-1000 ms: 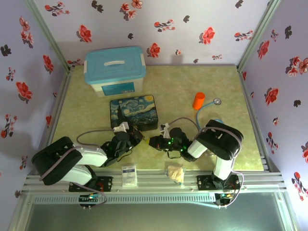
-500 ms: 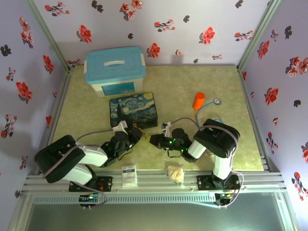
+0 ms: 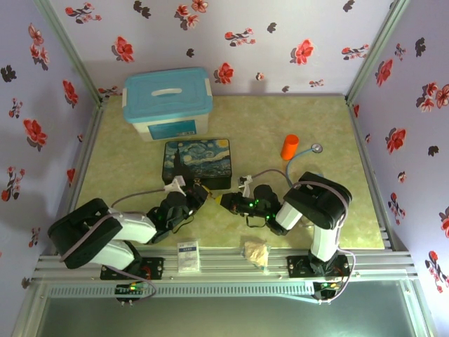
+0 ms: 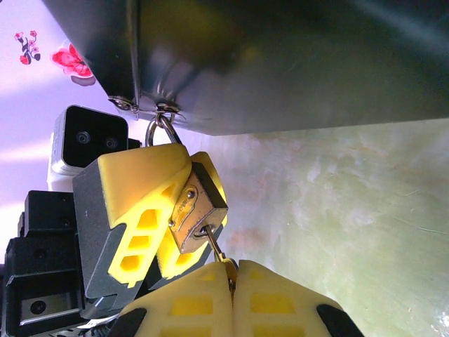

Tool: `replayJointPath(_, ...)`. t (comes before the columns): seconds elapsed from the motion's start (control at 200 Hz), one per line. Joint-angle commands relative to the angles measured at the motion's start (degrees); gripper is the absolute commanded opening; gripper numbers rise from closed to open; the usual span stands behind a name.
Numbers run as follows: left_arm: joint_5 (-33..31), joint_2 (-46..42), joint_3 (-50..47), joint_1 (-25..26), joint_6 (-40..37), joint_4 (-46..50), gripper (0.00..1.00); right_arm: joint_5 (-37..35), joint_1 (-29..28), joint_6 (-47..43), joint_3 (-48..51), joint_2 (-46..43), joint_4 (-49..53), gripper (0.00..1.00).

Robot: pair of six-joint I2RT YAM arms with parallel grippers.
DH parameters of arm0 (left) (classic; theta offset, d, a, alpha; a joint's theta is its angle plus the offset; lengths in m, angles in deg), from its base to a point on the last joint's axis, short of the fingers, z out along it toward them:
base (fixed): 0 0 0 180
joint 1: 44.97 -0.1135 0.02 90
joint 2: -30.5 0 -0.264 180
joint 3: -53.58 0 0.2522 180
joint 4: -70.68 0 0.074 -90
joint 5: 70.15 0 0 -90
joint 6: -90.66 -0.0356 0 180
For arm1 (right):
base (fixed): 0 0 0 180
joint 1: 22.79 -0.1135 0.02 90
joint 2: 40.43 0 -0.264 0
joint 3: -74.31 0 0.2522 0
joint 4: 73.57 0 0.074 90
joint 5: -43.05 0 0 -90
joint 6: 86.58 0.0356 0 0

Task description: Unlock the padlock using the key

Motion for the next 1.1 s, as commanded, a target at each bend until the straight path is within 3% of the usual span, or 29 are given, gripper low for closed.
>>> replayJointPath(0.0, 3.3, -3.1, 2.7, 2.3, -1.8, -0.6, 0.00, -5.3, 0.1, -0.9, -0.4, -2.2, -2.5, 0.00)
replayJointPath(0.285, 1.4, -5.0, 3.5, 3.1, -3.4, 3.1, 0.00, -7.1, -4.6, -5.7, -1.0, -8.7, 5.0, 0.00)
replayJointPath(0.635, 1.3, -3.7, 4.0, 2.8, -4.3, 1.8, 0.00, -6.3, -4.9, -3.6, -0.3, -5.2, -2.3, 0.00)
replayJointPath(0.915, 2.1, -1.0, 4.5, 2.2, -4.4, -0.1, 0.00, -6.3, -6.6, -7.3, -1.1, -12.8, 9.8, 0.00)
replayJointPath(1.095, 3.2, 1.8, 5.0, 2.2, -3.0, -4.1, 0.00, -7.5, -6.7, -4.0, -1.3, -8.9, 2.3, 0.00)
